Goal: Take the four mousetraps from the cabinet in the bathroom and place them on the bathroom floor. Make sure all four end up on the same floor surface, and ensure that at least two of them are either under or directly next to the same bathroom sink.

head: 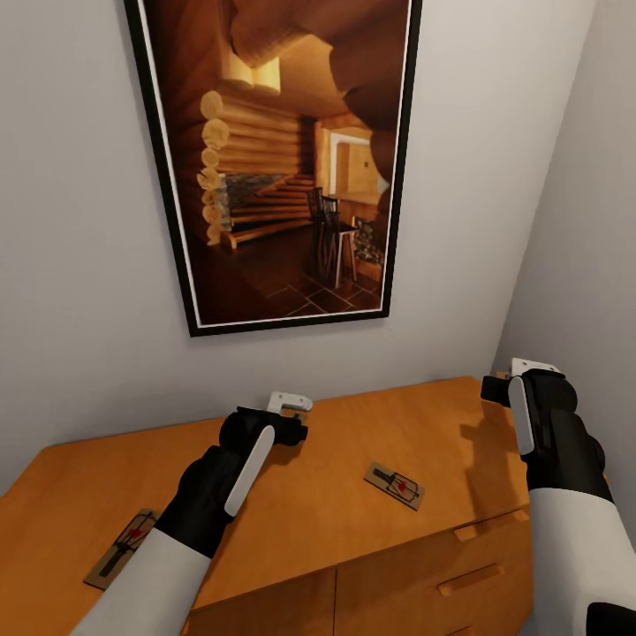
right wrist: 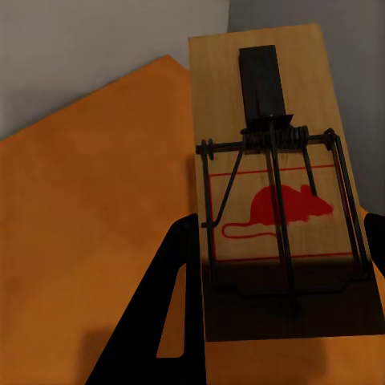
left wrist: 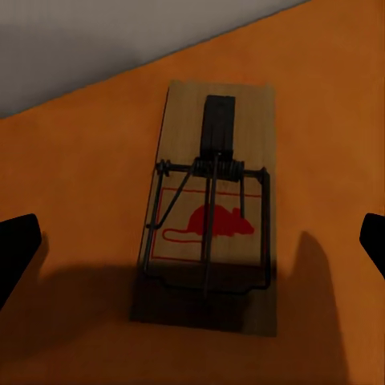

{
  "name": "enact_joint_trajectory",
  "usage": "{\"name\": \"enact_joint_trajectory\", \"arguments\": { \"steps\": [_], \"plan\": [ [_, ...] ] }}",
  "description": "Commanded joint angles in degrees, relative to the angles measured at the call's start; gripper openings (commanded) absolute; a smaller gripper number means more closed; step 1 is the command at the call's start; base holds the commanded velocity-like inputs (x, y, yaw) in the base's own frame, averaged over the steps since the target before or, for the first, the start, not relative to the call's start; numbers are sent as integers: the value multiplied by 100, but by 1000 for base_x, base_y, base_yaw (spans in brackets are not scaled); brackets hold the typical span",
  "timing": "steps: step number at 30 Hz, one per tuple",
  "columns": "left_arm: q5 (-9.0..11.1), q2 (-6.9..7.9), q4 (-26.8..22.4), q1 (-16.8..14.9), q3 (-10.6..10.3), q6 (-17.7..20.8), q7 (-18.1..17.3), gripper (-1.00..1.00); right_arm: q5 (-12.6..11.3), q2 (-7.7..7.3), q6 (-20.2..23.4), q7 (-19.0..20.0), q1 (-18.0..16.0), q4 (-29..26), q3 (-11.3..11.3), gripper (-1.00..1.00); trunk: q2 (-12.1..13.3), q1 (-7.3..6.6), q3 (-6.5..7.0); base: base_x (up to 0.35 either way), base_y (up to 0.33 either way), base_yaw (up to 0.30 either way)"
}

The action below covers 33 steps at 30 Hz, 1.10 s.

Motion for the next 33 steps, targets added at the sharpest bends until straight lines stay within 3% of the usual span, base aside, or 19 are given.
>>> {"name": "enact_joint_trajectory", "arguments": {
  "steps": [1,33],
  "plan": [
    [60,0,2,-5,-6,16,58,100,-23,-1,23,-22,-5,-4,1,-100,-4,0,-7,0,0,0],
    [60,0,614,-5,-23,-415,66,100,-23,-10,23,-22,-5,-4,-2,-100,-4,0,-7,0,0,0]
  ]
}}
